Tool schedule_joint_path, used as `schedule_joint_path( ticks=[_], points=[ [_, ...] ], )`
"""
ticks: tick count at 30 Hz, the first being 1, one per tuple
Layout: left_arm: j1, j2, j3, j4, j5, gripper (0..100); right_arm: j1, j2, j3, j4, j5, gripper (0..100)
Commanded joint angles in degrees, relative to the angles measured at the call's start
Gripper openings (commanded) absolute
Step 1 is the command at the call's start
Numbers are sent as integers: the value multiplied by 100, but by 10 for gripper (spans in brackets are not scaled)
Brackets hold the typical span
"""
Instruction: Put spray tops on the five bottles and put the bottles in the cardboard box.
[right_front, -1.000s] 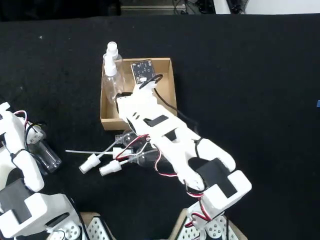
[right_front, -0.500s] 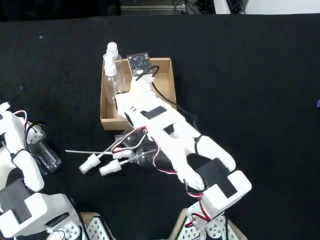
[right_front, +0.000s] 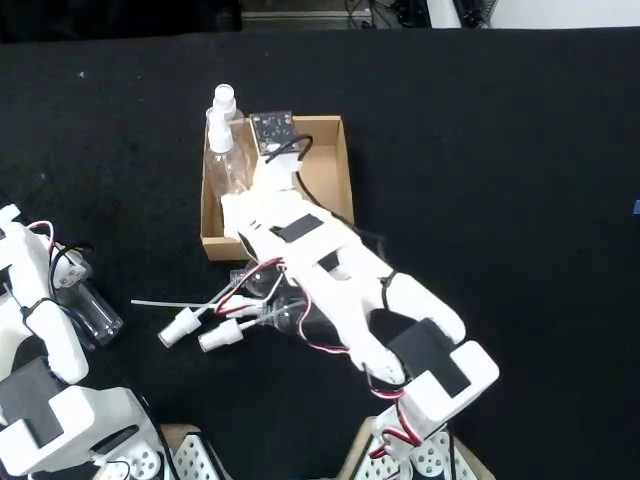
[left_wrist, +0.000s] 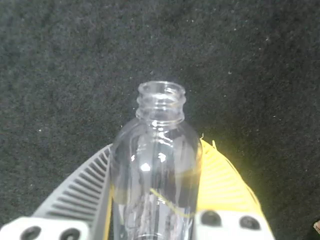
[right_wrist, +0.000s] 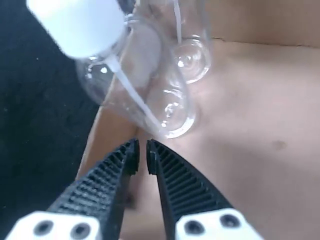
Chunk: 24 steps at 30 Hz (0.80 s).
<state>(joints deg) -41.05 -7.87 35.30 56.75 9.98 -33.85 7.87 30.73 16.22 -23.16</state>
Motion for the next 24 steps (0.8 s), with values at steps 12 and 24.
schedule_joint_path(
  ticks=[12,24],
  points=[
    [31,-316,-75,-70,53,30,-79,-31,-374,-510,-53,11],
    [31,-316,-66,-70,53,30,-26,558,-716,-633,-62,11]
  ],
)
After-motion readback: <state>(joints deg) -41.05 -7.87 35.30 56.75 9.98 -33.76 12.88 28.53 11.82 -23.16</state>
